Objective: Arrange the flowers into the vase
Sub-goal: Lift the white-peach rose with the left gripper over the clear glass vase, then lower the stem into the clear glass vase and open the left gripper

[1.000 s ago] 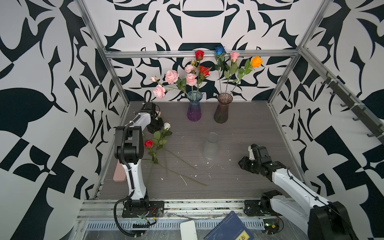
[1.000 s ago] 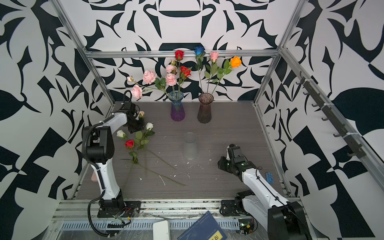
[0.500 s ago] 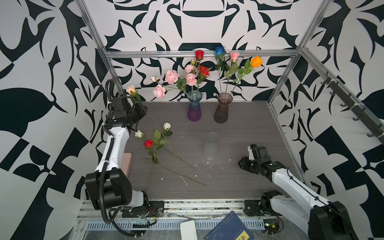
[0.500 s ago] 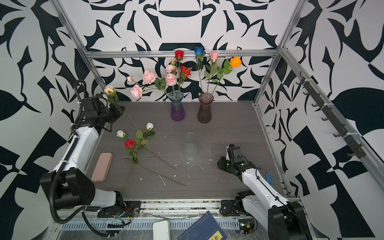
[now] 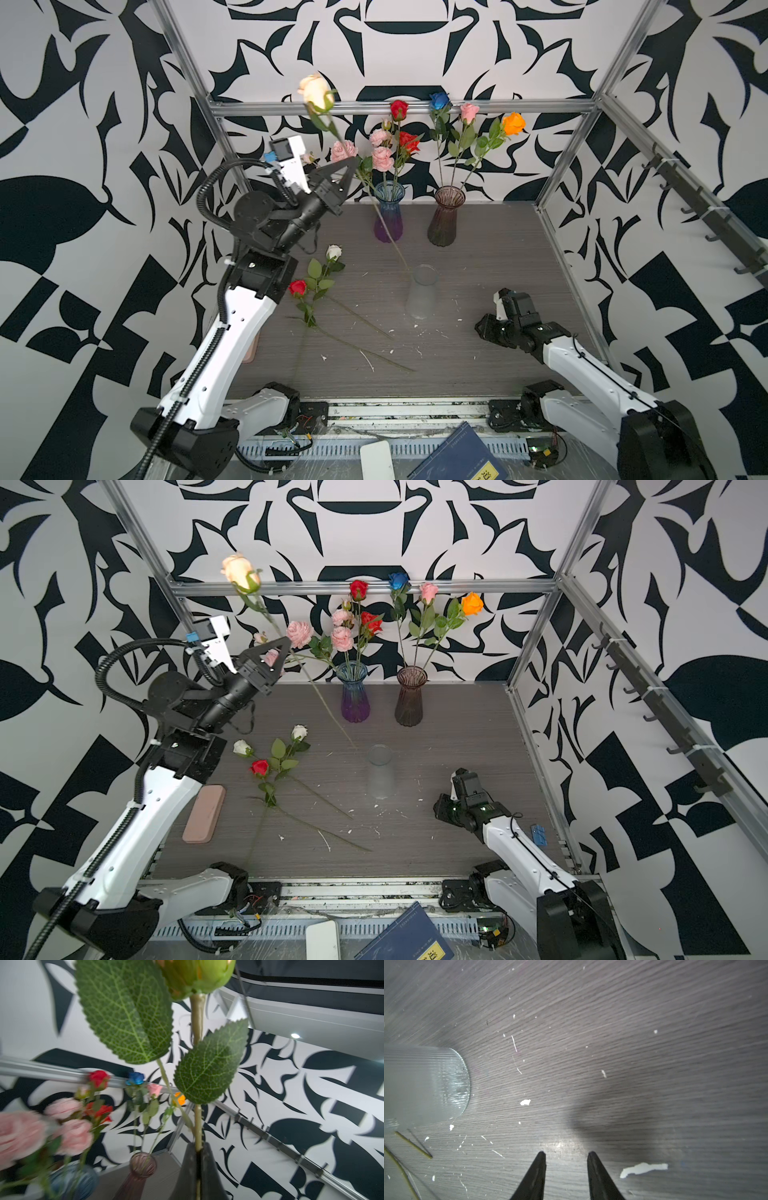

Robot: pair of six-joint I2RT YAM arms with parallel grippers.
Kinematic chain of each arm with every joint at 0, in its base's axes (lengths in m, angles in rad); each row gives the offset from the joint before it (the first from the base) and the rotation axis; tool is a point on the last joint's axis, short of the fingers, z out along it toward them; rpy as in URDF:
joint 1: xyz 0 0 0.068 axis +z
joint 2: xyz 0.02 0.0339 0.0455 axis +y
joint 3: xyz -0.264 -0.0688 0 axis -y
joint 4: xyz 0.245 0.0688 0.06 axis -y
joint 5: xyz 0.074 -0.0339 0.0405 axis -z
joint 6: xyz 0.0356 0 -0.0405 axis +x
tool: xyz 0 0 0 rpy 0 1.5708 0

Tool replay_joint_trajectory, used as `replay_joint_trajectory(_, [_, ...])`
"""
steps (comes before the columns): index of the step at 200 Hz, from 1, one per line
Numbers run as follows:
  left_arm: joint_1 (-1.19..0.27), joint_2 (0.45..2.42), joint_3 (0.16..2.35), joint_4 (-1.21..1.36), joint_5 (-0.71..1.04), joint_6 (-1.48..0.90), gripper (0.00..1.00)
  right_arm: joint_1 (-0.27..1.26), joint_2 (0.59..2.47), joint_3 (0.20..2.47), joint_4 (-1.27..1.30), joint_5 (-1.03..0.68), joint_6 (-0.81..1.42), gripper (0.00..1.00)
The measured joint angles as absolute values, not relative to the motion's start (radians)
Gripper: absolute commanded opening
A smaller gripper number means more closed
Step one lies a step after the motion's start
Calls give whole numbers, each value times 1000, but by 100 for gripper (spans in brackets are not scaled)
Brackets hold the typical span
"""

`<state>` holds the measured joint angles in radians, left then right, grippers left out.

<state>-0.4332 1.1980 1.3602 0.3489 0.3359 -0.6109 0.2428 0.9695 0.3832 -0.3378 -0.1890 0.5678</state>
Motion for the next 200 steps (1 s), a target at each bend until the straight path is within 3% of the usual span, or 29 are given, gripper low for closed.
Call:
replay_joint_trajectory(59, [-578, 1430, 1495, 393, 336, -462, 0, 245, 956, 383, -338, -184, 568, 37])
replay_joint_trajectory(130, [-622, 1441, 1507, 369, 335, -379, 0, 247, 954, 383, -338, -182, 568, 37])
replay_joint_trajectory(200, [-708, 1436, 1320, 301, 307, -292, 0, 253, 954, 383, -338, -182, 567, 37])
